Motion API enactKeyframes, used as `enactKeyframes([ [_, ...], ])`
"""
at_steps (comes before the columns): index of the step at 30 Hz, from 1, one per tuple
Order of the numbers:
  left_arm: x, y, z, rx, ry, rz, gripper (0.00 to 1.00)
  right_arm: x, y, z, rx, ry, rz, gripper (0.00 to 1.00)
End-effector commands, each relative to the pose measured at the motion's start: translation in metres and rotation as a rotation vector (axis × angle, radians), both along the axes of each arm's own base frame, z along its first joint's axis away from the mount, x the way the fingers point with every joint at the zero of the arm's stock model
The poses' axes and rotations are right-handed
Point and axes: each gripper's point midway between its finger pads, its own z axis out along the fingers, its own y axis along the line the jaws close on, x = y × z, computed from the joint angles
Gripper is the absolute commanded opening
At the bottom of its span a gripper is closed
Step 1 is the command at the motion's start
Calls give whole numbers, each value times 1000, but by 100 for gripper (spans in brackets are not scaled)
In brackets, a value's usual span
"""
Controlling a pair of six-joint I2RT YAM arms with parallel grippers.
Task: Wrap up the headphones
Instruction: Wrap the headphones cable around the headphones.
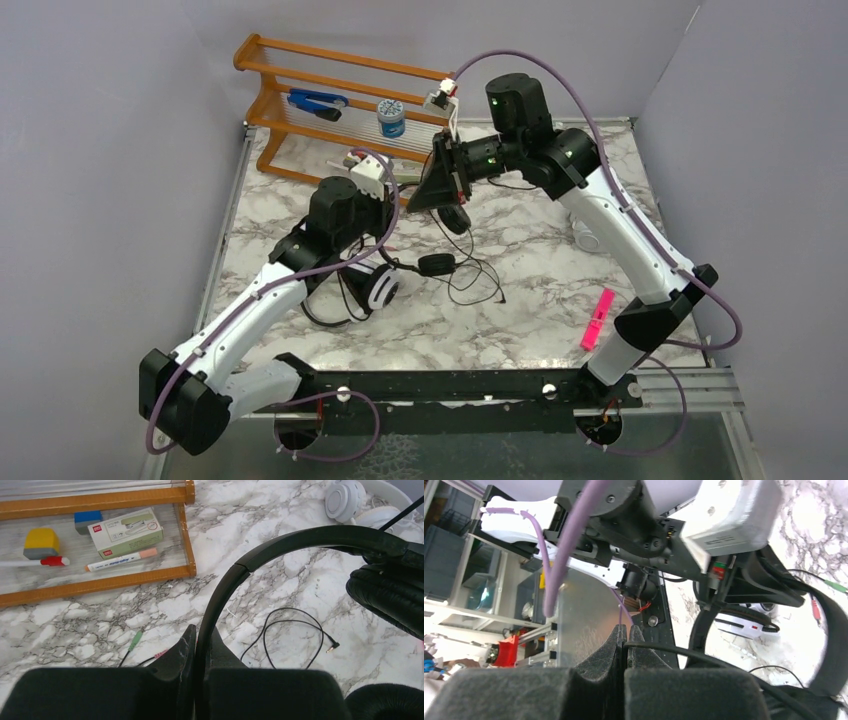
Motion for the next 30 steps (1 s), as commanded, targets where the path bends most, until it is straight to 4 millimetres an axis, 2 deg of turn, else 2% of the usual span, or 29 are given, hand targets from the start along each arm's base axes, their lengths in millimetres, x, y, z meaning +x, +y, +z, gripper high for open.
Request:
enactKeyframes([
  [1, 21, 2, 32, -90, -2, 124, 0, -14, 15, 16, 72, 58, 74, 0],
  [6, 26, -11, 37, -145, 26, 107, 0, -12, 27, 7, 80, 88, 69, 0],
  [10, 38, -10, 46, -193, 71, 186, 0, -15, 42, -7, 46, 85, 58, 1],
  [14, 50, -7, 57, -238, 106, 275, 0, -11, 46, -26, -4, 85, -20, 7],
  [17, 60, -3, 65, -307, 136, 344, 0, -9, 42, -39, -25, 87, -100, 11],
  [22, 75, 9, 86, -444, 153, 399, 0, -12, 24, -53, 13, 73, -205, 14],
  [27, 84, 13, 111, -494, 130, 401, 0, -23, 12, -55, 108, 38, -214, 14],
  [30, 87, 14, 119, -504, 128, 394, 0, -19, 4, -59, 129, -15, -261, 21],
])
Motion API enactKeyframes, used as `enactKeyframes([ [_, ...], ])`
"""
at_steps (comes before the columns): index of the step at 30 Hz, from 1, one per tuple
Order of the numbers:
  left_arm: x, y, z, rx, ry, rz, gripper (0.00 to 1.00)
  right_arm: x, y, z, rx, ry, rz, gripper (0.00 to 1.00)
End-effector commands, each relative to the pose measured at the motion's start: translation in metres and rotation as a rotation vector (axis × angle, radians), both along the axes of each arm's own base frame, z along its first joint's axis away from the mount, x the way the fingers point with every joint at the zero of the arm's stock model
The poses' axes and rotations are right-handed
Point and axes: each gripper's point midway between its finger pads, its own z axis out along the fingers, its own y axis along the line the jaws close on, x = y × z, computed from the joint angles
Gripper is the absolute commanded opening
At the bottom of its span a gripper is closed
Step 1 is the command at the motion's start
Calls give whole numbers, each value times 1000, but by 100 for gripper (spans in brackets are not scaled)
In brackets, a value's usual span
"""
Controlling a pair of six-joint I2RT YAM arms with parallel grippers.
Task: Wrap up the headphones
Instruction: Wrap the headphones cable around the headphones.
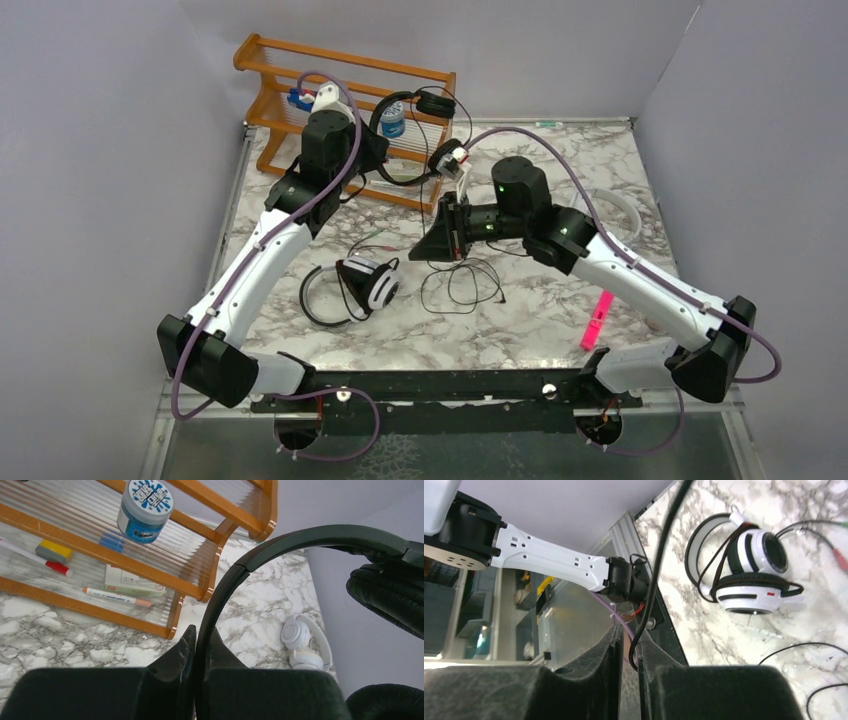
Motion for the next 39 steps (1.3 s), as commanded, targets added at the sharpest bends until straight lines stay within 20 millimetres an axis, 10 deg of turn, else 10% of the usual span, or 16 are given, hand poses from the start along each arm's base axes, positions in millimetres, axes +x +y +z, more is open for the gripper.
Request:
enactKeyframes([
  [1, 6, -3, 40, -96, -59, 0, 0, 14, -2, 24, 116, -151, -91, 21],
  [9, -2, -6, 62, -117, -86, -52, 0, 33, -7, -4, 161, -232, -204, 30],
  [20, -31, -8, 109, -98, -145, -154, 0, 42, -9, -75, 151, -474, -130, 75],
  [30, -47, -7, 146, -109, -205, -188, 0, 37, -27, -112, 257, -380, -110, 72],
  [39, -54, -5, 164, -111, -239, -203, 0, 42, -45, -133, 331, -232, -234, 26],
])
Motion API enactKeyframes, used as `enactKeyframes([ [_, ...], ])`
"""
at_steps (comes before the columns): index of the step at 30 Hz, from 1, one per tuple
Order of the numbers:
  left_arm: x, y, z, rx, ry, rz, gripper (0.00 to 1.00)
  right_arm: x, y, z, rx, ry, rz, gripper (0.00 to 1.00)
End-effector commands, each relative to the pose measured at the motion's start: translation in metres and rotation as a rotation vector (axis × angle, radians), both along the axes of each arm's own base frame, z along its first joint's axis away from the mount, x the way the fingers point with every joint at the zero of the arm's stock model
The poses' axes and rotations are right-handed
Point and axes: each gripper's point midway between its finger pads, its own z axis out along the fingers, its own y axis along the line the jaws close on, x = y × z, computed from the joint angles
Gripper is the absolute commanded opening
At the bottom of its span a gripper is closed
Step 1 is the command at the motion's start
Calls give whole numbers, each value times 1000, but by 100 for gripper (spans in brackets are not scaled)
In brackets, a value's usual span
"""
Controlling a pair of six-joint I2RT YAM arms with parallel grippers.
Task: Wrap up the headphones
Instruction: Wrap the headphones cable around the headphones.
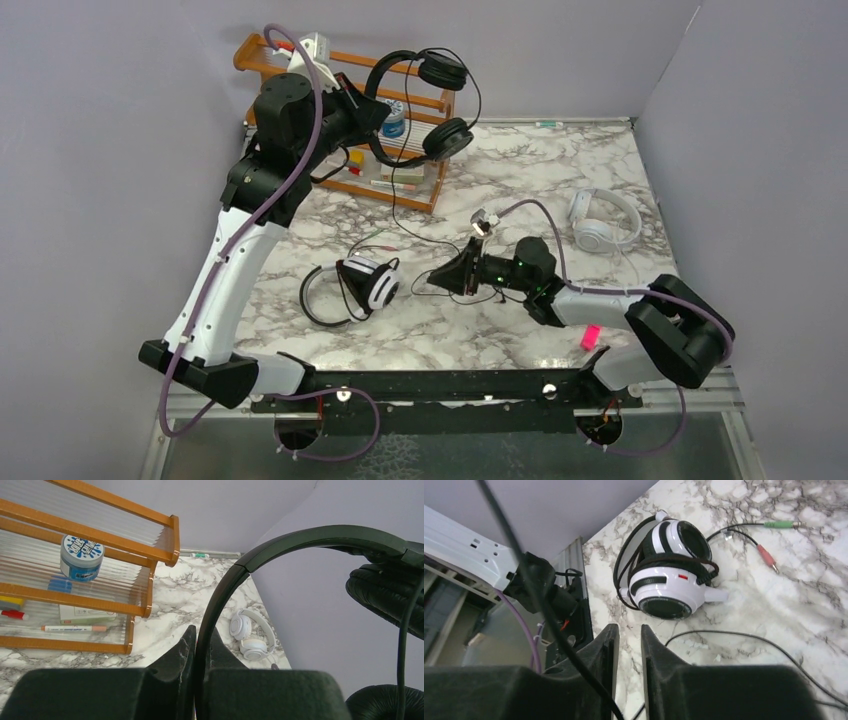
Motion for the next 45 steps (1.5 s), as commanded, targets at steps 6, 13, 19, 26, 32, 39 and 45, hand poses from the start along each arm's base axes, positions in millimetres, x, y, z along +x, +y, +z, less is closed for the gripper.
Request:
enactKeyframes([
  [6, -20, 10, 44, 24, -147, -20, 0, 12, -63, 5, 97, 112, -69, 0],
  [13, -48, -16, 48, 124, -302, -271, 0, 25, -97, -13, -58, 237, -83, 0],
  [19, -83, -30, -2, 247, -321, -504, 0, 81, -133, -6, -161, 398, -177, 0],
  [26, -89, -8, -91, 420, -186, -483, 0, 161, -156, 10, -330, 452, -324, 0],
  [32, -106, -4, -124, 426, -132, -514, 0, 217, -162, 33, -378, 424, -360, 0],
  [39, -85, 18, -184, 576, 12, -407, 0, 258, -157, 130, -326, 277, -387, 0],
  [45, -72, 28, -215, 685, 82, -328, 0, 269, -155, 200, -288, 191, -395, 0],
])
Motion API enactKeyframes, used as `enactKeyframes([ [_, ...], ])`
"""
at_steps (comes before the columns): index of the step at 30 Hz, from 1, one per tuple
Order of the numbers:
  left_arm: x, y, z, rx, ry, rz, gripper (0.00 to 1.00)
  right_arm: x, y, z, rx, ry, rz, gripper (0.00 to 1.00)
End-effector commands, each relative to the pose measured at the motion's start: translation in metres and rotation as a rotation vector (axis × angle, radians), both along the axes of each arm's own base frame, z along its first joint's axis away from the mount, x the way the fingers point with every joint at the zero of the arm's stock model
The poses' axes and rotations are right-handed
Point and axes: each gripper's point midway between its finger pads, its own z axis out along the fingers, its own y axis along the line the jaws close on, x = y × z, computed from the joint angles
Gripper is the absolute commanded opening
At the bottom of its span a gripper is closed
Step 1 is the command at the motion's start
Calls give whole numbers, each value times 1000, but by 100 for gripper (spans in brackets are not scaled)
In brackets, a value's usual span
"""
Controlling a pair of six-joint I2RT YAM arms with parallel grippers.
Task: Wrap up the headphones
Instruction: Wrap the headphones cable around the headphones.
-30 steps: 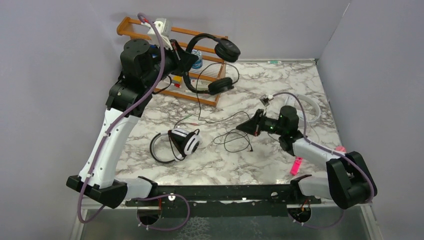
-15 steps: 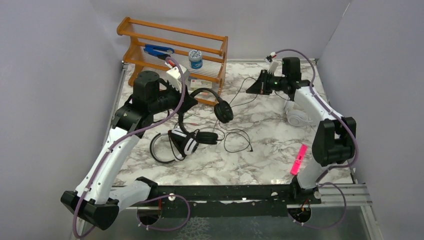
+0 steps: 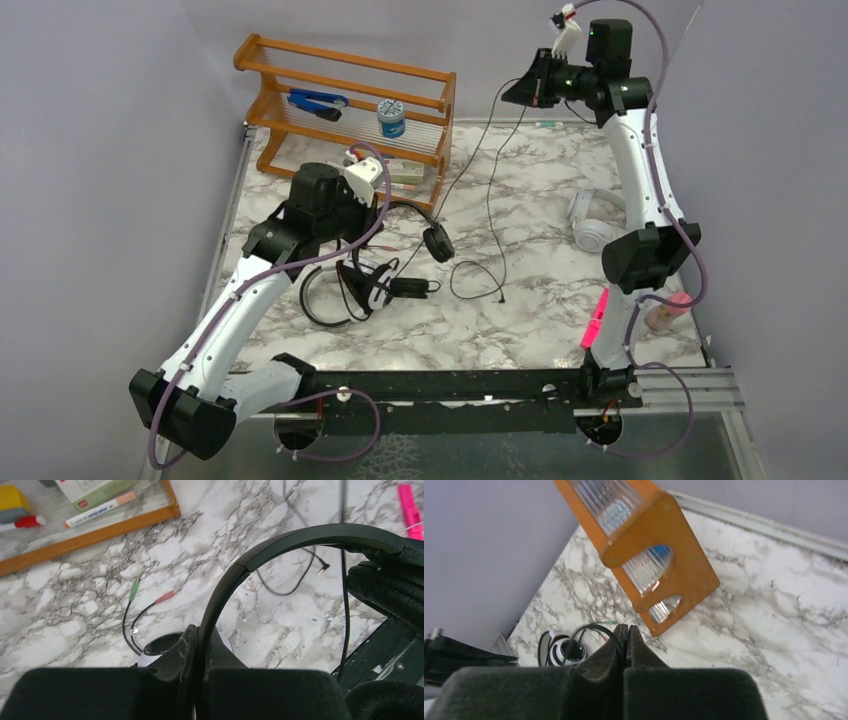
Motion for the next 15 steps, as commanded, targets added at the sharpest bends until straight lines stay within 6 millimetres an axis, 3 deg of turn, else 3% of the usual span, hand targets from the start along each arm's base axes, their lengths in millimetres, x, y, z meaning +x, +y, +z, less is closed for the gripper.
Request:
enactKeyframes([
  [1, 18, 15, -17, 115, -27, 122, 0, -11, 3, 31, 20, 23, 28, 0],
  [5, 33, 24, -38, 186, 5, 230, 0, -37, 26, 61, 110, -15, 133, 0],
  [12, 67, 53, -65, 311, 37, 515, 0, -88, 60, 106, 115, -89, 215, 0],
  [15, 82, 57, -71, 332, 51, 602, 0, -112, 70, 120, 117, -108, 241, 0],
])
